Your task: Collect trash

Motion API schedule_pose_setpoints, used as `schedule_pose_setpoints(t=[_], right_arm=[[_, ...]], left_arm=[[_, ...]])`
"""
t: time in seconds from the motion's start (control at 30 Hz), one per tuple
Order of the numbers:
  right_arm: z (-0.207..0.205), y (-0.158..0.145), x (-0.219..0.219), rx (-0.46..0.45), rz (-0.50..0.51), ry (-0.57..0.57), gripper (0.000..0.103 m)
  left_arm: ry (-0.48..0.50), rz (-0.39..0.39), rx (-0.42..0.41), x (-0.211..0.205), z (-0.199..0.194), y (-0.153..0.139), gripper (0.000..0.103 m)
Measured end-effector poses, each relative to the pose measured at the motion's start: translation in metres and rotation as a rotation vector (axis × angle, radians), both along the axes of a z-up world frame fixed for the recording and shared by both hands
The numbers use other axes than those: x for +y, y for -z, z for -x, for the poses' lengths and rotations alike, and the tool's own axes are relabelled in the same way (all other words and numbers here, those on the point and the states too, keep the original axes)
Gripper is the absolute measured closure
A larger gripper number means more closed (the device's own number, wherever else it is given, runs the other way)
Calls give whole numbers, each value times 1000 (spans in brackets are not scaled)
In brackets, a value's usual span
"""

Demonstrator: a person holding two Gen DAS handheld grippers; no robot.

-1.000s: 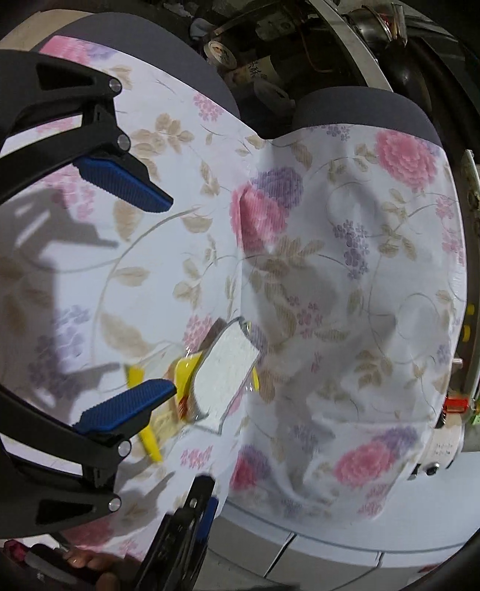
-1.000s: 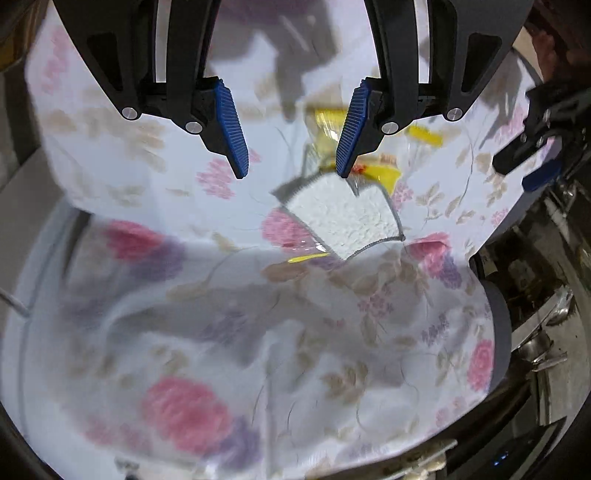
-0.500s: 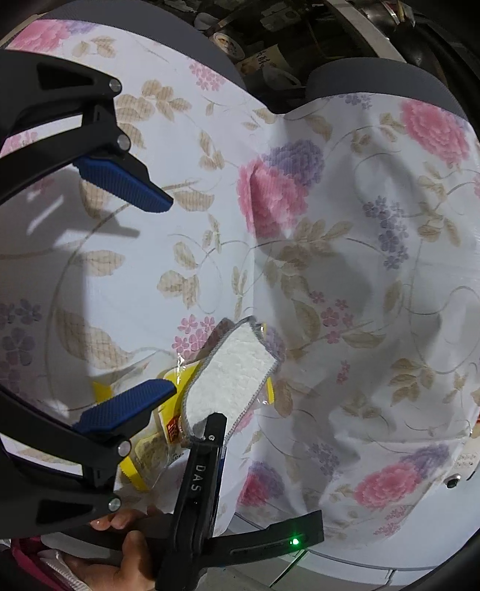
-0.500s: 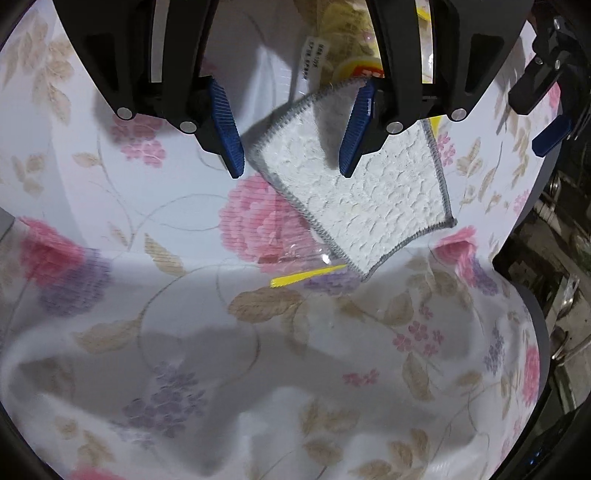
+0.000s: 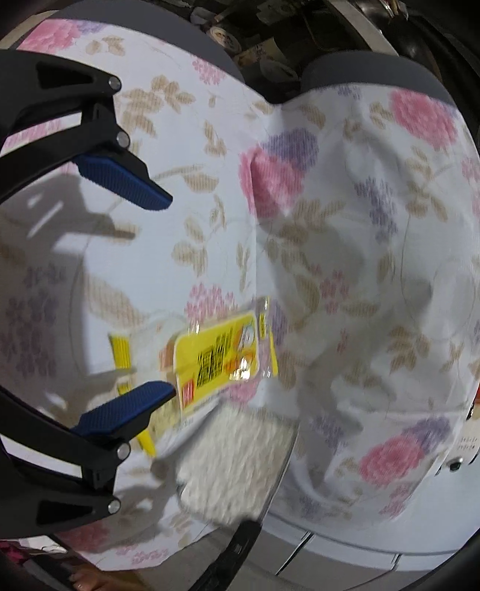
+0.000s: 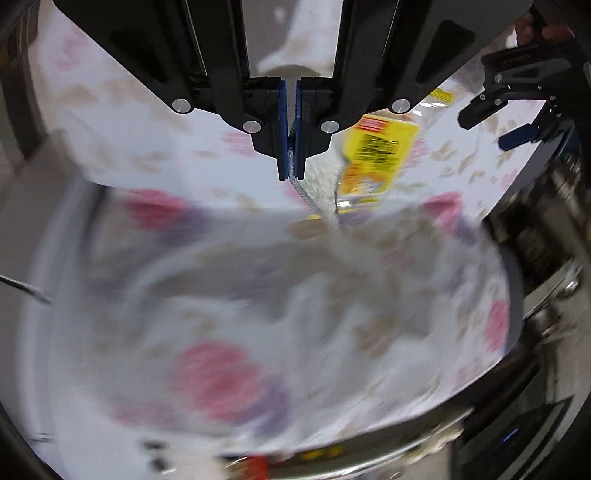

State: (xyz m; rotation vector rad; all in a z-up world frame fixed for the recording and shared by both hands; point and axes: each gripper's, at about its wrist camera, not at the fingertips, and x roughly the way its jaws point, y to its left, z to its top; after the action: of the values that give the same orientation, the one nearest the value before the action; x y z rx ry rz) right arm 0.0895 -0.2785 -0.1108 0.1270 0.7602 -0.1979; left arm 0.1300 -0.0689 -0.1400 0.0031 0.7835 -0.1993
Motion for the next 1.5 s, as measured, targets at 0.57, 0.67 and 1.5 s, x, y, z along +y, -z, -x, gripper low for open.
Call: schedule_pose_setpoints(t=[0.57, 0.67, 1.5], right_arm=[[65, 20, -36, 64, 39, 85, 40], [68, 18, -40, 57, 20, 86, 40], [90, 15, -45, 94, -9, 106, 34]], left_arm=[[65, -28, 197, -80, -38, 43, 7], [64, -87, 181, -87, -41, 47, 6], [148, 21, 15, -24, 26, -7, 103]])
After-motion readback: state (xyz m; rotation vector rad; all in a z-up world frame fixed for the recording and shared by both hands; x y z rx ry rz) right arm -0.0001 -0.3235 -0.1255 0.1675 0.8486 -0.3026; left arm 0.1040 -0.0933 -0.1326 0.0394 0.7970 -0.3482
